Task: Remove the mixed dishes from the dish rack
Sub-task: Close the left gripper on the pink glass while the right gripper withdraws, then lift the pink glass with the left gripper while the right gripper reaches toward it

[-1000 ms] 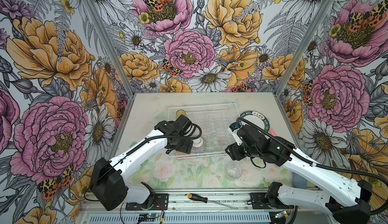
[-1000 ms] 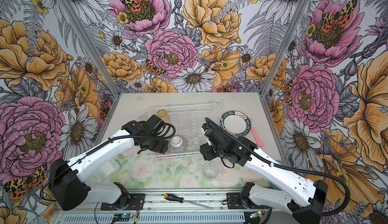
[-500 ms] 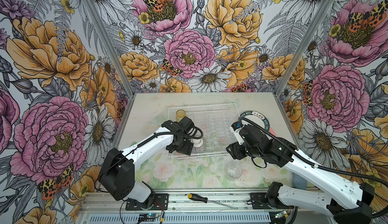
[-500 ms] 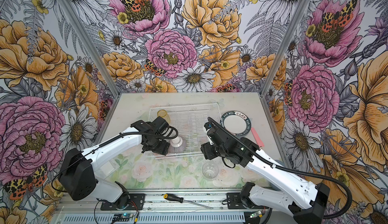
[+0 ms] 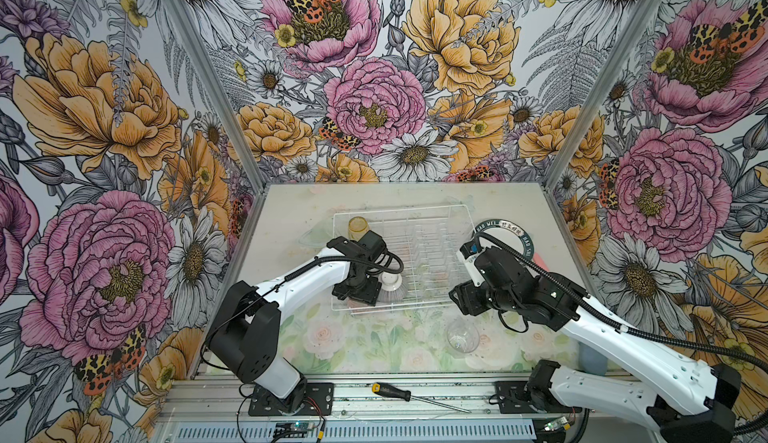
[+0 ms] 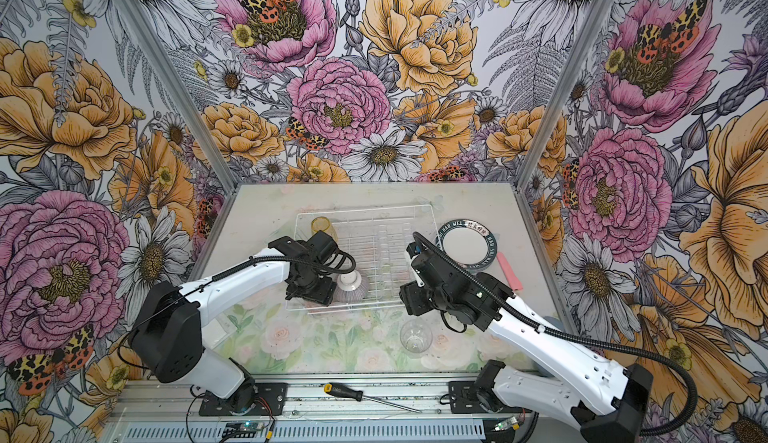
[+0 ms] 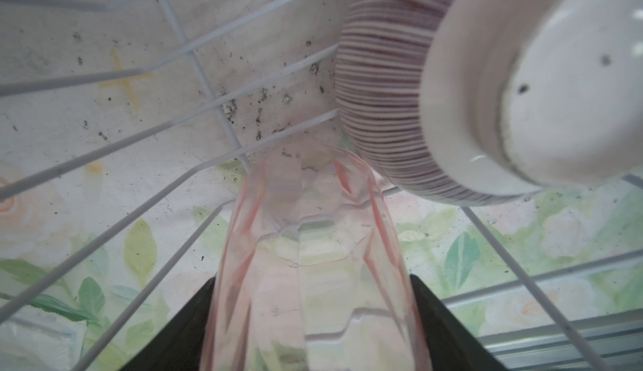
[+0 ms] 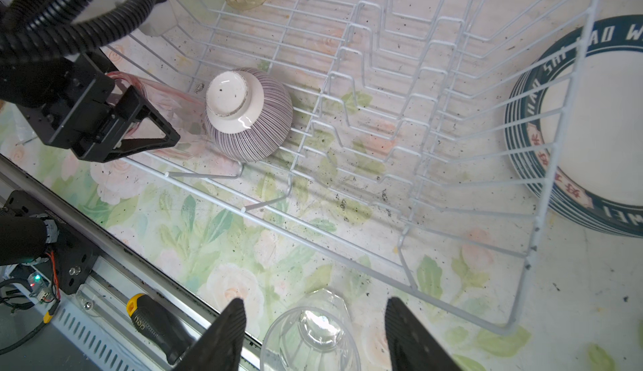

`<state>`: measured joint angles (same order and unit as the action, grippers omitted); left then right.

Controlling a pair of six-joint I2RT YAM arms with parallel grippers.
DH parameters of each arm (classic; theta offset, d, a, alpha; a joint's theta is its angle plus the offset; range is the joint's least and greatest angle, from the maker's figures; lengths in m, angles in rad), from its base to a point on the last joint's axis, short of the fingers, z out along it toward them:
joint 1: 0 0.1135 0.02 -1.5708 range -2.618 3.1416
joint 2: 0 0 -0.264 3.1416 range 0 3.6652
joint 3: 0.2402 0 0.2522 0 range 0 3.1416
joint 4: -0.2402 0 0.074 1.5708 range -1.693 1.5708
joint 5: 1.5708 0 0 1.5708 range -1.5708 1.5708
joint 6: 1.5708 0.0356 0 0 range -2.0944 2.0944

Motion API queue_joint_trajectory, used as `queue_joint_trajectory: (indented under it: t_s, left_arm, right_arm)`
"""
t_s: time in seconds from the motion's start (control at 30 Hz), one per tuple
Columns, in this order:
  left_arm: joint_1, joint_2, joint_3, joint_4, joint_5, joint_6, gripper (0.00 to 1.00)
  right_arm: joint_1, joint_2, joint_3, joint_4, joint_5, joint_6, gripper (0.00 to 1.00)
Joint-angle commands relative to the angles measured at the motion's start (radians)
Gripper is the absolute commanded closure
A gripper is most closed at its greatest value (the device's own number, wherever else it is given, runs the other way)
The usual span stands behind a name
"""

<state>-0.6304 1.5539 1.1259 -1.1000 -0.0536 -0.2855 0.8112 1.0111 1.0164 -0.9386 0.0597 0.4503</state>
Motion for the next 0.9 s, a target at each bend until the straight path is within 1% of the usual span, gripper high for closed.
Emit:
queue_joint_trajectory:
  t_s: [0.0,0.2,0.33,0.5,0.87]
  left_arm:
    - [0.011,0.008,0.010,-0.012,0.001,0.025,0.30]
    - [0.012,0.010,0.011,-0.012,0.024,0.043,0.44]
    - [0.021,-0.009,0.022,-0.017,0.049,0.055,0.49]
    - [0.034,-0.023,0.056,-0.047,0.066,0.071,0.53]
    - [0.058,-0.058,0.090,-0.087,0.084,0.089,0.55]
  right_arm:
    - [-0.009,-0.017,-0.006,0.023,0.010,-0.012,0.34]
    - [-0.013,-0.002,-0.007,0.030,0.001,-0.016,0.34]
    - [-0.012,0.006,-0.002,0.040,-0.010,-0.022,0.34]
    - [-0.012,0.025,0.010,0.061,-0.037,-0.033,0.34]
    - [-0.013,0.061,0.024,0.108,-0.106,-0.050,0.34]
